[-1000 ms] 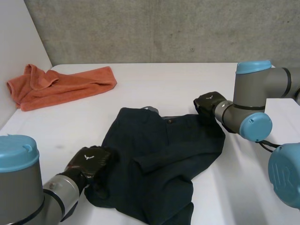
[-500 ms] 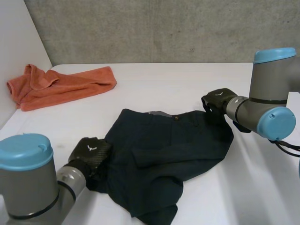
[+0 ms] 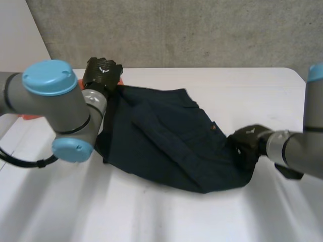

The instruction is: Fold the laundry.

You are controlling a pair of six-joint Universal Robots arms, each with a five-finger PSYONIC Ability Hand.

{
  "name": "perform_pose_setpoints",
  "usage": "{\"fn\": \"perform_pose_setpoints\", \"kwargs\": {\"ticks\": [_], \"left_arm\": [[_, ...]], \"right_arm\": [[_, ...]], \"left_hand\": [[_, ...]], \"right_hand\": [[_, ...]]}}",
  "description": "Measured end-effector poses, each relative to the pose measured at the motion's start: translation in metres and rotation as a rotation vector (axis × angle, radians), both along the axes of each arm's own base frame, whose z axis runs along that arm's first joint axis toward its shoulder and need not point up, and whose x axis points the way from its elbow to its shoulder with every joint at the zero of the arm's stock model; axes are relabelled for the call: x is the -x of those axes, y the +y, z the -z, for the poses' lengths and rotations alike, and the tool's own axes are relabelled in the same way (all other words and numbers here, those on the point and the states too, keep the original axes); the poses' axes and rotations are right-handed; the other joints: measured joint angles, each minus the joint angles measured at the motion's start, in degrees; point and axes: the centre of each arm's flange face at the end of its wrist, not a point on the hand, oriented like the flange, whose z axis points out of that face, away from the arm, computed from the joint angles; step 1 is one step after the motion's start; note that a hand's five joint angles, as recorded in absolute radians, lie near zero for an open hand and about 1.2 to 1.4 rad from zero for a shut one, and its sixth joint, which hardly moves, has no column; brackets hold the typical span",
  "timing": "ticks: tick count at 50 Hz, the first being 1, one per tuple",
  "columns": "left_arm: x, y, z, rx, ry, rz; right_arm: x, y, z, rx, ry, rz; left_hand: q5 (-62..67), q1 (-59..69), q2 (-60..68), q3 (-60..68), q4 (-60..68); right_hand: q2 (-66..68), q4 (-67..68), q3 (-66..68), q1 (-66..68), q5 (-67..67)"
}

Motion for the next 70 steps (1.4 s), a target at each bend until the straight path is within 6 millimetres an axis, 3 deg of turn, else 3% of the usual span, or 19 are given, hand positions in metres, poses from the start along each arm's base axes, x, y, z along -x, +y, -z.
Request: {"fn": "perform_pose_setpoints", "kwargs": {"ticks": [6, 9, 10, 12, 13, 14, 15, 17, 28, 30, 37, 42, 48, 52, 60, 64, 67, 70], "left_arm": [[0.013, -0.021, 0.014, 0.060, -0.015, -0.001], [0.017, -0.025, 0.022, 0.080, -0.017, 0.012], [0.018, -0.025, 0.025, 0.082, -0.018, 0.019], [0.020, -0.024, 0.029, 0.082, -0.021, 0.032], [0.021, -0.021, 0.033, 0.074, -0.026, 0.049], [0.021, -0.019, 0.035, 0.070, -0.029, 0.058], [0.022, -0.015, 0.037, 0.061, -0.034, 0.072], [0.021, -0.008, 0.037, 0.052, -0.038, 0.085], [-0.004, 0.058, 0.002, 0.003, -0.060, 0.172], [-0.012, 0.078, -0.004, -0.022, -0.071, 0.212], [-0.036, 0.128, -0.003, -0.145, -0.114, 0.292], [-0.049, 0.147, 0.012, -0.250, -0.144, 0.295], [-0.060, 0.147, 0.027, -0.311, -0.157, 0.263], [-0.063, 0.137, 0.040, -0.332, -0.162, 0.237], [-0.058, 0.115, 0.059, -0.318, -0.160, 0.223], [-0.054, 0.108, 0.064, -0.313, -0.159, 0.225], [-0.052, 0.105, 0.068, -0.318, -0.160, 0.229], [-0.051, 0.104, 0.069, -0.320, -0.161, 0.233]], "right_arm": [[-0.003, 0.025, 0.019, -0.117, -0.198, 0.055], [-0.007, 0.030, 0.024, -0.145, -0.277, 0.072], [-0.008, 0.031, 0.024, -0.145, -0.302, 0.075], [-0.009, 0.031, 0.023, -0.142, -0.319, 0.077], [-0.010, 0.030, 0.020, -0.128, -0.339, 0.078], [-0.011, 0.029, 0.018, -0.121, -0.344, 0.077], [-0.011, 0.027, 0.015, -0.106, -0.351, 0.077], [-0.011, 0.024, 0.011, -0.086, -0.354, 0.075], [-0.008, 0.027, -0.025, 0.094, -0.288, -0.016], [-0.006, 0.032, -0.029, 0.139, -0.245, -0.057], [-0.003, 0.051, -0.015, 0.204, -0.088, -0.193], [-0.002, 0.060, 0.004, 0.213, -0.033, -0.243], [-0.002, 0.061, 0.022, 0.232, -0.027, -0.248], [-0.002, 0.057, 0.038, 0.243, -0.029, -0.239], [-0.004, 0.052, 0.052, 0.235, -0.031, -0.235], [-0.006, 0.048, 0.056, 0.252, -0.037, -0.234], [-0.010, 0.046, 0.059, 0.267, -0.046, -0.235], [-0.013, 0.045, 0.059, 0.278, -0.053, -0.233]], "left_hand": [[0.0, 0.3, 0.0, 0.1, 0.0], [-1.5, -1.7, -3.3, -3.3, -3.8], [-14.4, -15.9, -17.9, -16.4, -17.1], [-14.4, -15.9, -17.9, -16.4, -17.1], [-40.4, -43.4, -44.3, -43.6, -43.8], [-40.4, -43.4, -44.3, -43.6, -43.8], [-51.6, -53.6, -54.9, -54.4, -55.2], [-53.6, -53.8, -56.4, -55.9, -57.0], [-53.6, -53.8, -56.5, -55.9, -57.0], [-53.6, -53.8, -56.5, -55.9, -57.0], [-51.6, -49.3, -53.3, -53.3, -53.7], [-45.8, -44.4, -48.2, -48.1, -48.5], [-45.5, -44.4, -48.0, -47.9, -48.2], [-45.0, -44.0, -47.4, -47.4, -47.7], [-28.0, -25.0, -29.6, -29.5, -30.2], [-20.1, -17.0, -21.4, -21.7, -22.2], [-4.6, -2.2, -5.7, -6.2, -6.5], [-0.3, 0.4, -0.9, -1.2, -1.1]], "right_hand": [[0.0, 0.0, 0.2, 0.0, 0.3], [-8.0, -7.4, -6.8, -5.7, -5.2], [-14.6, -14.9, -14.4, -12.3, -12.1], [-31.0, -29.8, -30.5, -26.4, -26.5], [-47.4, -46.5, -46.2, -39.6, -43.7], [-49.3, -48.7, -48.9, -41.0, -45.9], [-54.3, -54.3, -54.5, -44.6, -51.3], [-54.6, -54.4, -54.7, -44.7, -51.5], [-54.8, -54.5, -55.0, -44.7, -51.6], [-54.8, -54.5, -55.0, -44.7, -51.6], [-54.7, -54.5, -54.9, -44.7, -51.6], [-54.6, -54.4, -54.3, -44.5, -51.4], [-49.9, -50.7, -49.7, -42.1, -47.9], [-48.9, -49.1, -48.4, -40.6, -46.8], [-44.9, -44.9, -44.4, -36.1, -43.1], [-36.7, -37.4, -36.8, -30.4, -36.3], [-22.8, -23.8, -23.1, -19.8, -22.9], [-8.9, -9.6, -9.0, -9.9, -9.4]]}}
